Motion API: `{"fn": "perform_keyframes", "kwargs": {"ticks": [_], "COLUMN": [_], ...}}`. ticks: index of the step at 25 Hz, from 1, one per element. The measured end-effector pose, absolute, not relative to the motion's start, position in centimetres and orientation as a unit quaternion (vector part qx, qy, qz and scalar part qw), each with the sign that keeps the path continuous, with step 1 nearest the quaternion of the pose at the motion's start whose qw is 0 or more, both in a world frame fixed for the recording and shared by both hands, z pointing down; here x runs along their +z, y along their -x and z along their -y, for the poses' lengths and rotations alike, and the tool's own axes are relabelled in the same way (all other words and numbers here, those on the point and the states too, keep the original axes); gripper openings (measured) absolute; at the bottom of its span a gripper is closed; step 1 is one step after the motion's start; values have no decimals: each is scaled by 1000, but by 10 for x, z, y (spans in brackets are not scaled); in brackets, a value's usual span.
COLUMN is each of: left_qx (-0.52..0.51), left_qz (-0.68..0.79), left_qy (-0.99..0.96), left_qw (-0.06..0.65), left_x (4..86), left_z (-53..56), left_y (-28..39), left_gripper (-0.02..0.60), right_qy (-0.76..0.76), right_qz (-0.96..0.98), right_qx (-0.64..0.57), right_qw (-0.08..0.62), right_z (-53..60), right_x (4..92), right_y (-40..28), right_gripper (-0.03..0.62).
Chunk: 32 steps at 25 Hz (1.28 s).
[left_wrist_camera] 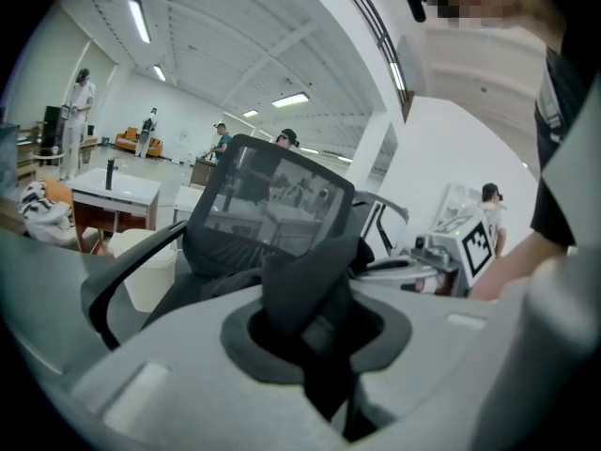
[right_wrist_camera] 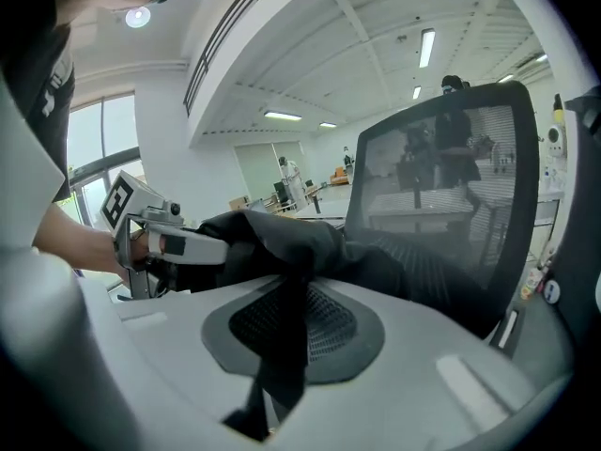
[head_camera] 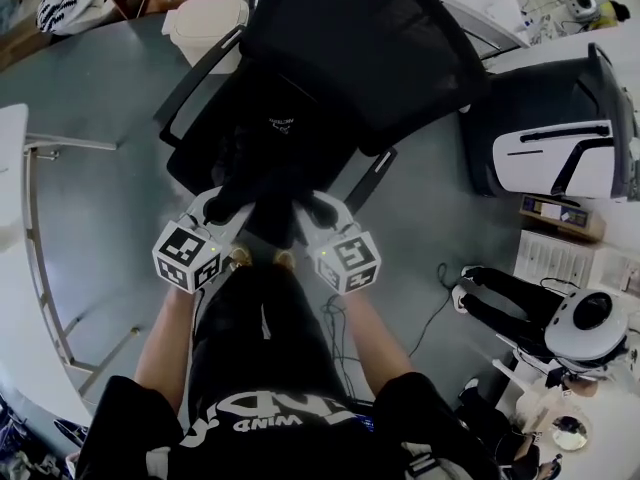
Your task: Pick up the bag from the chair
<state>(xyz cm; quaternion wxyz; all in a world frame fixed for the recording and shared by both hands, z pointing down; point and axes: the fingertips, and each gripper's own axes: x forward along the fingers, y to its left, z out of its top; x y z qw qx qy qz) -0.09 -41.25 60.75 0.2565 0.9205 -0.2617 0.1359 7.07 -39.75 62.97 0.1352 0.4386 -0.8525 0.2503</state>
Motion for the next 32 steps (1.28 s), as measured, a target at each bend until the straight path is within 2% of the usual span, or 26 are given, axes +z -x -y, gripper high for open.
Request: {"fn": "perform_keyframes", "kwargs": {"ticks": [9,16,21,32], "left_qx": [130,113,90,75], "left_qz": [248,259,285,339], "left_qy": [-929,-925,-925,-908], "left_qw": [241,253,235,234], "left_x": [518,458,420,398], "left_z": [389,333,298,251], "left_y": [-8,3,2,-4], "left_gripper": [64,63,63,63], "right_qy": [-428,-404,-382,-334], "right_qz": [859,873,892,912], "right_qx": [259,255,227,228], "right_qw": [107,98,83,69], "right_z": [370,321,292,258], "right_x": [558,500,462,445], "right_y": [-72,-63,-65,-69], "right_gripper": [28,28,28,28]}}
